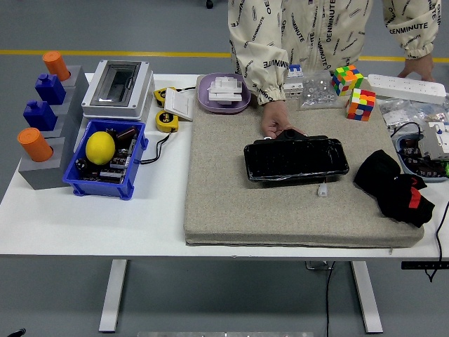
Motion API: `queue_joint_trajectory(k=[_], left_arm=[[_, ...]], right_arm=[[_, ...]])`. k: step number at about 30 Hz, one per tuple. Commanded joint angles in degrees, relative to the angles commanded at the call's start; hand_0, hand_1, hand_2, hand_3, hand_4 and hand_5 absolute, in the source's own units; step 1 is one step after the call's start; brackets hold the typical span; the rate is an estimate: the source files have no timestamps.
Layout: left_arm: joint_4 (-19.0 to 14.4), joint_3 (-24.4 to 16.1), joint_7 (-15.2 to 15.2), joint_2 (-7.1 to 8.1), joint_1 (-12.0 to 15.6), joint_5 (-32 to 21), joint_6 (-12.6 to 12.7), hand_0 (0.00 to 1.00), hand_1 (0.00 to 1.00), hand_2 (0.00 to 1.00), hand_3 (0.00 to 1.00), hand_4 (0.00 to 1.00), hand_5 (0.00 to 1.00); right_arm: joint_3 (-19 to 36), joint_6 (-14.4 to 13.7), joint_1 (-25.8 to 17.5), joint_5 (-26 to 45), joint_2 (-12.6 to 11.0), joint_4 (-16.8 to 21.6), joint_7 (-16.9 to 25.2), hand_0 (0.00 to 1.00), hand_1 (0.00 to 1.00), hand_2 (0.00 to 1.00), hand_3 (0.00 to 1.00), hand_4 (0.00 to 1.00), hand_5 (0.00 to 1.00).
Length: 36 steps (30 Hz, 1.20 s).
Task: Pick the rag up,wipe the panel,place it on the desk
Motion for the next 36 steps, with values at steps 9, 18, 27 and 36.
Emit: queue_joint_trajectory(k=[9, 18, 27, 36], left_arm=[[0.0, 0.43, -0.02, 0.12, -0.11, -0.05, -0.02, 0.651, 0.659, 0.695, 0.581, 0.676, 0.439], [-0.02, 0.82, -0.04, 0.23, -0.13, -0.15, -0.03, 0.65, 0.66, 0.695, 0.58, 0.675, 0.439], [-0.04, 0.62, -0.07, 0.13, -0.18, -0.01, -0.03, 0.65, 0.66, 0.695, 0.581, 0.675, 0.439], [0.0, 0.39, -0.05, -0.02, -0.27, 0.1, -0.03, 0.653, 0.659, 0.695, 0.581, 0.675, 0.439]], right_arm=[[0.54, 0.17, -0.98, 1.43, 0.16, -0.41, -0.85, 0.904, 0.844, 0.884, 0.855, 0.998, 0.722], [1.09, 0.65, -1.78, 2.76, 0.6, -0.81, -0.87, 0.898, 0.834, 0.877, 0.839, 0.998, 0.719], [2.06, 0.98, -1.74, 3.69, 0.7, -0.85, -1.11, 0.89, 0.832, 0.873, 0.835, 0.998, 0.718], [3.06, 1.17, -1.89, 5.05, 0.81, -0.93, -1.05, 0.884, 0.828, 0.872, 0.832, 0.998, 0.706]])
